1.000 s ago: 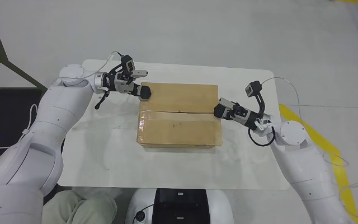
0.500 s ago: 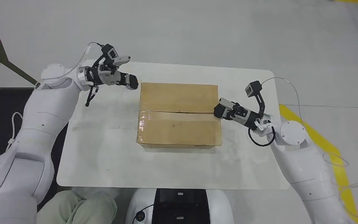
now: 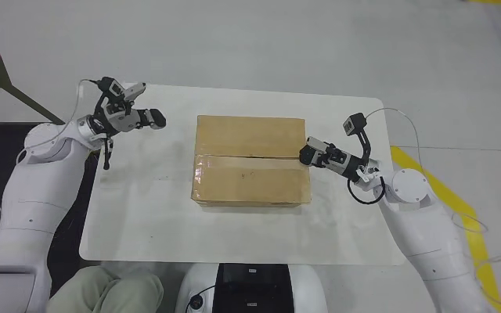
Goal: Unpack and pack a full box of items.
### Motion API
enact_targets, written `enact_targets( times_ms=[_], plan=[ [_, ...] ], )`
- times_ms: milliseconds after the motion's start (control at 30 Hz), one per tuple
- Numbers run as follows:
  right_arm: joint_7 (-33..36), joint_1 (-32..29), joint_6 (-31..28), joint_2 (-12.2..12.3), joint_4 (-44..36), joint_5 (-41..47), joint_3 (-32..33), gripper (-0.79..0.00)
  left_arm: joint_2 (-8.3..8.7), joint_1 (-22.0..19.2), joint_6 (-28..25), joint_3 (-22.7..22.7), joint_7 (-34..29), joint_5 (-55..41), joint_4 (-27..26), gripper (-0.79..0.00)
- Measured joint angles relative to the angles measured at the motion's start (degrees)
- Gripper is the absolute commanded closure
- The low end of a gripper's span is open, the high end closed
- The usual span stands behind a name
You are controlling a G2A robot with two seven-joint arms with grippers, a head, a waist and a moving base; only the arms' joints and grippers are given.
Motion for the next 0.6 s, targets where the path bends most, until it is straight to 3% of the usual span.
enact_targets(
  times_ms=[167,267,600],
  plan=[
    [0.0,0.0,0.0,0.0,0.0,0.0,0.0,-0.785,1.46,13.1,0.4,-9.8,7.7,0.4,-11.9,-0.785],
    [0.0,0.0,0.0,0.0,0.0,0.0,0.0,-0.785,1.63,17.7,0.6,-12.8,10.6,0.8,-15.8,-0.785],
    [0.0,0.0,0.0,0.0,0.0,0.0,0.0,-0.785,1.62,17.4,0.6,-12.6,10.5,0.8,-15.6,-0.785]
  ],
)
